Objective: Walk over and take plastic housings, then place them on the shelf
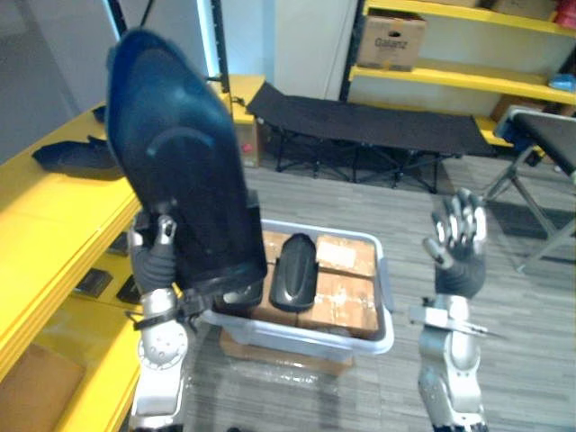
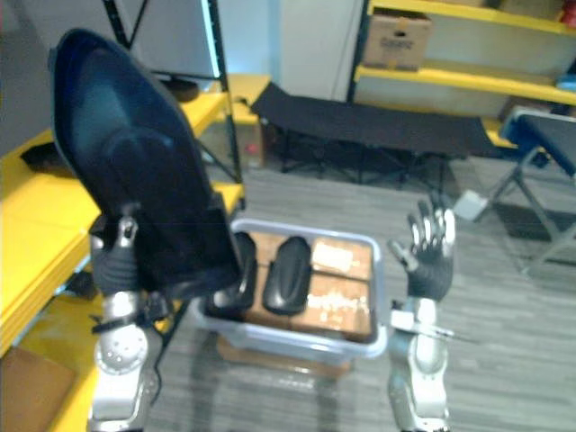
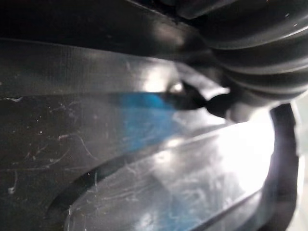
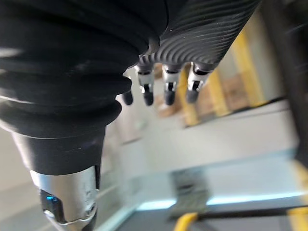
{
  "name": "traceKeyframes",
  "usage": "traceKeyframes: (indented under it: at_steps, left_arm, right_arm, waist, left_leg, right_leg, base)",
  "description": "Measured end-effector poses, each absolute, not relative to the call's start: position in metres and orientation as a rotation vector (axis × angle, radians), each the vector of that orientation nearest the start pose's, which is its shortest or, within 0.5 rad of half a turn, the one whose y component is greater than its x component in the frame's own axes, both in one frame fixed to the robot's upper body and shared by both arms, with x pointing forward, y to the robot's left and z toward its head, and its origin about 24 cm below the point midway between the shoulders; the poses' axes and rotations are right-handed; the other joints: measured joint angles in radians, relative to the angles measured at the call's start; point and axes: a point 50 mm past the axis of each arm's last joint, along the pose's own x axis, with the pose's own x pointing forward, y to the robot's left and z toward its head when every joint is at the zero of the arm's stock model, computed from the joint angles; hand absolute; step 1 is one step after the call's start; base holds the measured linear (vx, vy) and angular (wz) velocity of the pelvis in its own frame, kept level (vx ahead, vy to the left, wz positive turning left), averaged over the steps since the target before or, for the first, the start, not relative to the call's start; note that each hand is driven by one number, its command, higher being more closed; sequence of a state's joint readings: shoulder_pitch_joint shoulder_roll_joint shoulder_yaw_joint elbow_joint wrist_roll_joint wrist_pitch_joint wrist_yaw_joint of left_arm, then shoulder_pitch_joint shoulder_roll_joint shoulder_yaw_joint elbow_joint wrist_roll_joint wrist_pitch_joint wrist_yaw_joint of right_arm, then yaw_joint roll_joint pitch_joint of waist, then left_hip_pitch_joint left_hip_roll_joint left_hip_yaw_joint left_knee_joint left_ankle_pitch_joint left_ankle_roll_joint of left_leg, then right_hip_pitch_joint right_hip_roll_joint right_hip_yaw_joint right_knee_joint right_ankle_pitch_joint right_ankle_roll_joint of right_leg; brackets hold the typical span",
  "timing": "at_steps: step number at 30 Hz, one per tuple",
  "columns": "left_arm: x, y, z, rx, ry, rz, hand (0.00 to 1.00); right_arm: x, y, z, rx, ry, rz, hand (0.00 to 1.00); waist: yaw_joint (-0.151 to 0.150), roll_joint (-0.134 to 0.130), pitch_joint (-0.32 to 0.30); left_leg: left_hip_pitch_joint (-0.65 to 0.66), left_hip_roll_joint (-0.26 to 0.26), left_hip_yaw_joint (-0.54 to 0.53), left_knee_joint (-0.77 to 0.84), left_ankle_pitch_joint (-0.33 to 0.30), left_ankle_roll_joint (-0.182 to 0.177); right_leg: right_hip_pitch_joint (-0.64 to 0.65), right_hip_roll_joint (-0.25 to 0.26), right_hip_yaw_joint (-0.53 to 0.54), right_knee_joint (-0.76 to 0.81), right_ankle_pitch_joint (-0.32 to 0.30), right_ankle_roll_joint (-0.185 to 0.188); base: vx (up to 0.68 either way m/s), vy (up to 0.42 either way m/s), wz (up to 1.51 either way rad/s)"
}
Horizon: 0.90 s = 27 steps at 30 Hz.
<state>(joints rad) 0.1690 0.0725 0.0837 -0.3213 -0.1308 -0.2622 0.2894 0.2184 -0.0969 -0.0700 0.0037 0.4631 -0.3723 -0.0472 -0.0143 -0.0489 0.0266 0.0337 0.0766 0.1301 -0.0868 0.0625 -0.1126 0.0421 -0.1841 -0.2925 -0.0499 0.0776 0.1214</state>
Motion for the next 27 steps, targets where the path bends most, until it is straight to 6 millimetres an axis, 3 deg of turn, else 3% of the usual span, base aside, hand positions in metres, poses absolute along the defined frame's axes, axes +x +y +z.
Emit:
traceKeyframes:
  at_steps: [2, 3, 7, 12, 17, 22, 27]
  left_arm:
    - [0.199, 0.203, 0.092, -0.176, -0.372, 0.433, 1.00]
    - [0.197, 0.204, 0.089, -0.190, -0.359, 0.446, 1.00]
    - [0.188, 0.210, 0.084, -0.219, -0.353, 0.495, 1.00]
    - [0.182, 0.227, 0.090, -0.184, -0.392, 0.625, 1.00]
    - [0.157, 0.262, 0.100, -0.101, -0.451, 0.869, 1.00]
    - [0.121, 0.281, 0.093, -0.050, -0.409, 1.043, 1.00]
    - [0.102, 0.288, 0.084, -0.071, -0.362, 1.102, 1.00]
  right_arm:
    - [0.185, -0.221, 0.004, 0.308, -0.057, -0.352, 0.00]
    - [0.182, -0.222, 0.001, 0.294, -0.044, -0.358, 0.00]
    - [0.183, -0.221, 0.003, 0.274, -0.052, -0.344, 0.00]
    - [0.203, -0.189, 0.014, 0.222, -0.088, -0.158, 0.00]
    - [0.236, -0.155, 0.033, 0.194, -0.150, 0.023, 0.00]
    - [0.245, -0.139, 0.038, 0.139, -0.165, 0.101, 0.00]
    - [0.250, -0.127, 0.042, 0.085, -0.179, 0.149, 0.00]
  waist:
    - [0.000, 0.018, 0.000]
    - [0.000, 0.022, -0.001]
    - [0.003, 0.026, -0.004]
    - [0.018, 0.020, -0.004]
    - [0.100, 0.010, -0.001]
    - [0.168, -0.003, 0.008]
    - [0.200, -0.020, 0.033]
  left_leg:
    - [-0.001, 0.001, 0.008, 0.000, -0.002, 0.001]
    - [-0.001, 0.001, 0.011, 0.000, -0.003, 0.001]
    - [-0.001, 0.005, 0.011, 0.000, -0.004, 0.000]
    - [-0.023, 0.000, -0.045, 0.000, -0.003, 0.000]
    - [-0.034, -0.009, -0.139, 0.005, 0.005, -0.001]
    - [-0.034, -0.029, -0.227, 0.005, 0.003, 0.001]
    - [-0.069, -0.046, -0.325, 0.063, -0.012, 0.000]
  right_leg:
    - [-0.003, 0.000, 0.007, -0.001, 0.000, 0.000]
    - [-0.004, 0.001, 0.010, -0.002, 0.000, 0.000]
    - [-0.001, 0.006, 0.011, -0.010, -0.001, -0.001]
    - [0.016, 0.003, -0.046, -0.014, -0.006, -0.001]
    - [0.064, 0.003, -0.139, -0.015, -0.012, 0.006]
    - [0.117, -0.008, -0.231, 0.001, -0.049, 0.018]
    - [0.164, -0.012, -0.340, 0.049, -0.099, 0.019]
  base:
    - [-0.01, -0.001, -0.09]
    - [-0.01, -0.001, -0.12]
    - [-0.01, -0.008, -0.01]
    - [-0.01, -0.005, 0.31]
    - [0.03, -0.018, 0.50]
    - [0.02, -0.026, 0.54]
    - [0.02, -0.050, 0.66]
